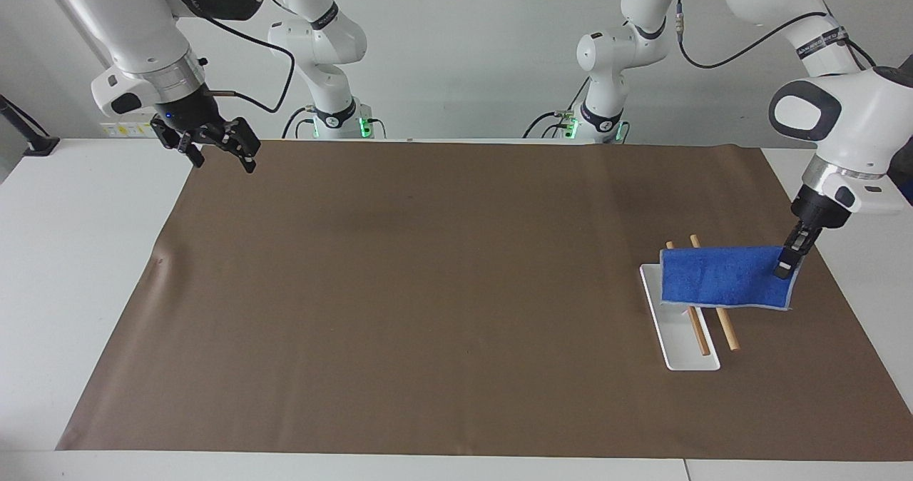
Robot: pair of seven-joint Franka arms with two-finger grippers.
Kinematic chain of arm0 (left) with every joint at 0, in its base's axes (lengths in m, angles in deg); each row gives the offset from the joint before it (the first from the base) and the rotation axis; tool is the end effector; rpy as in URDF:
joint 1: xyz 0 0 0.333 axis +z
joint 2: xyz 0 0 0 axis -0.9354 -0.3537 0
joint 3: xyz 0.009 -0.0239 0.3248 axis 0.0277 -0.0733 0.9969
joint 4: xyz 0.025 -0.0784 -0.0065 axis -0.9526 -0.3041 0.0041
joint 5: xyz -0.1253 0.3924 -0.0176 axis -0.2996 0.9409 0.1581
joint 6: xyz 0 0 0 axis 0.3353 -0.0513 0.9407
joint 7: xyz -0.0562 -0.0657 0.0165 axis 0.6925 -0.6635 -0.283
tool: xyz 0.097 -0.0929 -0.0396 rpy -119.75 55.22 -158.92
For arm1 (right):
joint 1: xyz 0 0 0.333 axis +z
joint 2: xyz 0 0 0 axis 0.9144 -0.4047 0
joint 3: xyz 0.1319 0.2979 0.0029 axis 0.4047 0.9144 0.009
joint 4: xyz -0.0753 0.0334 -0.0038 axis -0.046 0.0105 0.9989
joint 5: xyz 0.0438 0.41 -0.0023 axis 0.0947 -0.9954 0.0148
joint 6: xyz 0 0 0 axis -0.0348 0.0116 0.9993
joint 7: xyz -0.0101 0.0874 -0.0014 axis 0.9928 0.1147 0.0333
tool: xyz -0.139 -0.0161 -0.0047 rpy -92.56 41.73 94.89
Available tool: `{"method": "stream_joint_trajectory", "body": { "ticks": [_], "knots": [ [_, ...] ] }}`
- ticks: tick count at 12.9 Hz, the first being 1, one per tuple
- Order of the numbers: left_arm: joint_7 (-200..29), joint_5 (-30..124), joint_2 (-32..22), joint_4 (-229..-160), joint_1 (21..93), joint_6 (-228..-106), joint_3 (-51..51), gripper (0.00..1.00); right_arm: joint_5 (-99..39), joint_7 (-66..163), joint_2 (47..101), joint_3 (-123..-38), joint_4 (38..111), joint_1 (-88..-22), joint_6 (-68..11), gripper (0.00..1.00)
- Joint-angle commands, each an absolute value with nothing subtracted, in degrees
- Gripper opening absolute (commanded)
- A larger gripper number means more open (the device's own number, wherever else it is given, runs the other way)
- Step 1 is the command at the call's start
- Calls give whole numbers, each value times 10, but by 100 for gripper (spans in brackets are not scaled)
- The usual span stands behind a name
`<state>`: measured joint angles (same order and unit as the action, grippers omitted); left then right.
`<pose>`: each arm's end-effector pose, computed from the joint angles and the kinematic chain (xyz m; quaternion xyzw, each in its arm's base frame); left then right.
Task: Right arm passes towel to left arm to hang
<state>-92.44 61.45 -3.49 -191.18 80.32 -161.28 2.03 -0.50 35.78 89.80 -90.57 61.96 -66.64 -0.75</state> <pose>0.6499 0.1070 0.4532 0.9283 0.3245 0.1523 0.0989 0.5696 -0.0346 0.5928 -0.9969 0.0770 0.0120 0.0099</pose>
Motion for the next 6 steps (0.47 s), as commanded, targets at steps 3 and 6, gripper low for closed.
{"method": "stream_joint_trajectory", "body": {
  "ticks": [3, 6],
  "knots": [
    [-919, 626, -32, -1907, 818, -1592, 14, 100, -6, 394, 910, -943, 604, -666, 10, 100],
    [-918, 627, -20, -1906, 818, -1575, 14, 100, -6, 396, 912, -942, 604, -666, 21, 100]
  ]
}}
